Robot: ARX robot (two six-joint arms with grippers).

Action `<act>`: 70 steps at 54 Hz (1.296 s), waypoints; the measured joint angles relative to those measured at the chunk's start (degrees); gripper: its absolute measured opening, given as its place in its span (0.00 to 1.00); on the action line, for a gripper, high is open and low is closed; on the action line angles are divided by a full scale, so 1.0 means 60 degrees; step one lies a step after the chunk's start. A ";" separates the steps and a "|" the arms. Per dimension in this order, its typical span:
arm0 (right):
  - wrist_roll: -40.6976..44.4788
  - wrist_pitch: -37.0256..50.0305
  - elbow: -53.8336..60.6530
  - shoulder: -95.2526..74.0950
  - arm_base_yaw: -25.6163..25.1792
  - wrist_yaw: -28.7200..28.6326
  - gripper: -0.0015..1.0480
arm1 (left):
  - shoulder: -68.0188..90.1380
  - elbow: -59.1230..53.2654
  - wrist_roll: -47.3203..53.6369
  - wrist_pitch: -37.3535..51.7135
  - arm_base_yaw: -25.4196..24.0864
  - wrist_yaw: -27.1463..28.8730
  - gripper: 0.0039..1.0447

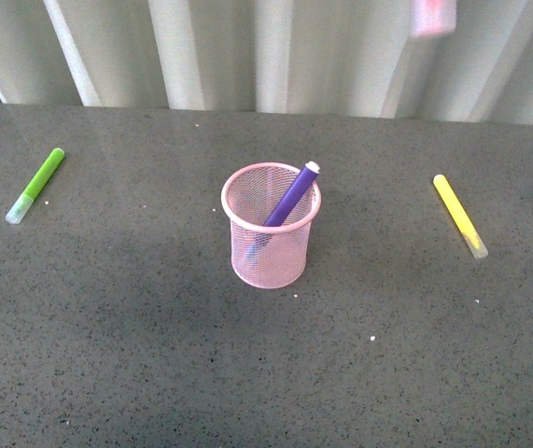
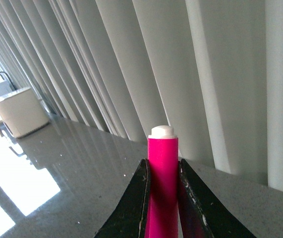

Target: Insert purple and pink pens into pink cup

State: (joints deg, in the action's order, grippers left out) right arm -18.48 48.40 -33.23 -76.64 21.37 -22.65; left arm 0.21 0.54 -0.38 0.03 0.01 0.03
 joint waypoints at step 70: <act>0.0685 0.2463 -0.3089 -0.7686 0.1541 0.4648 0.11 | 0.0000 0.0000 -0.0004 0.0000 0.0000 0.0000 0.94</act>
State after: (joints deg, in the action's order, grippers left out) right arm -14.37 63.18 -51.77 -122.76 30.61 5.23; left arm 0.21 0.54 -0.40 0.03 0.01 0.03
